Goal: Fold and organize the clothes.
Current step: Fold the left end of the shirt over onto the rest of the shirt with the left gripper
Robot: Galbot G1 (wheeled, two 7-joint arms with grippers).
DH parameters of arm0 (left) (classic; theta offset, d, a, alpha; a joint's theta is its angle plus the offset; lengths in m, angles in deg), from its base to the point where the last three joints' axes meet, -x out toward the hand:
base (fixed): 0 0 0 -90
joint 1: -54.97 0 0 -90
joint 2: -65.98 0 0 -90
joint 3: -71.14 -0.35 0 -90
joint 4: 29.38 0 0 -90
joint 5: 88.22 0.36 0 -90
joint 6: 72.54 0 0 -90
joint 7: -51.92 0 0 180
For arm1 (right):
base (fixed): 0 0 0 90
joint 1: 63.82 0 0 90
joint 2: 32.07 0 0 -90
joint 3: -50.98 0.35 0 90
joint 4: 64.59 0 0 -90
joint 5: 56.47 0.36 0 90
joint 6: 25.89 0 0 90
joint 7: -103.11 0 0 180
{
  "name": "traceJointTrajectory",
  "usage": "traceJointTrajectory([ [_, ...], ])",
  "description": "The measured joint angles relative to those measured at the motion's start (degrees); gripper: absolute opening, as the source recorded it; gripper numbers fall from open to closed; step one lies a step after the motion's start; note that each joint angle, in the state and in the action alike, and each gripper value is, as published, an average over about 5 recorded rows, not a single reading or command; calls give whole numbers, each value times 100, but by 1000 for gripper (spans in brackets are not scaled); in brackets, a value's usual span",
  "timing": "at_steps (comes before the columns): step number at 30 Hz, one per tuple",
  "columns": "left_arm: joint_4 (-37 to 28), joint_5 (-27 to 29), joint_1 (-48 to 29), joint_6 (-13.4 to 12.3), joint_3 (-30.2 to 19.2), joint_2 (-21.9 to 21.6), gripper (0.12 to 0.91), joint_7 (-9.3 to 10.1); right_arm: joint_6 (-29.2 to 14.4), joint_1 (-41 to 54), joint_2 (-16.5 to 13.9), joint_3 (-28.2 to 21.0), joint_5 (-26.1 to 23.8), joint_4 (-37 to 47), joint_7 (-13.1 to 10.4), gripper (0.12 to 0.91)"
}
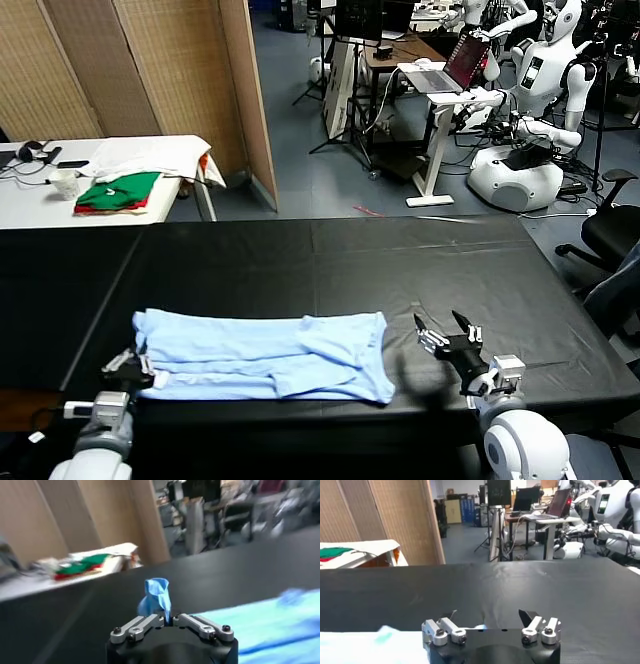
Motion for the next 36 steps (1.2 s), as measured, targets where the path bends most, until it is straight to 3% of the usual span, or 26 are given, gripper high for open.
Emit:
traceJointTrajectory([
  [6, 65, 1468, 103, -345, 216, -379, 188, 109, -13, -42, 0, 21, 0, -31, -20, 907],
  [12, 231, 1782, 171, -364, 225, -519, 188, 142, -41, -142, 77, 46, -28, -100, -49, 907],
  [18, 441, 1434, 161, -254, -195, -255, 188, 223, -71, -329, 187, 165, -150, -244, -59, 907],
  [27, 736, 241, -76, 132, -1477, 323, 188, 386, -137, -783, 406, 384, -457, -486, -55, 907],
  [36, 495, -532, -521, 176, -2538, 705, 188, 356, -183, -1098, 571, 411, -789, -637, -47, 907],
])
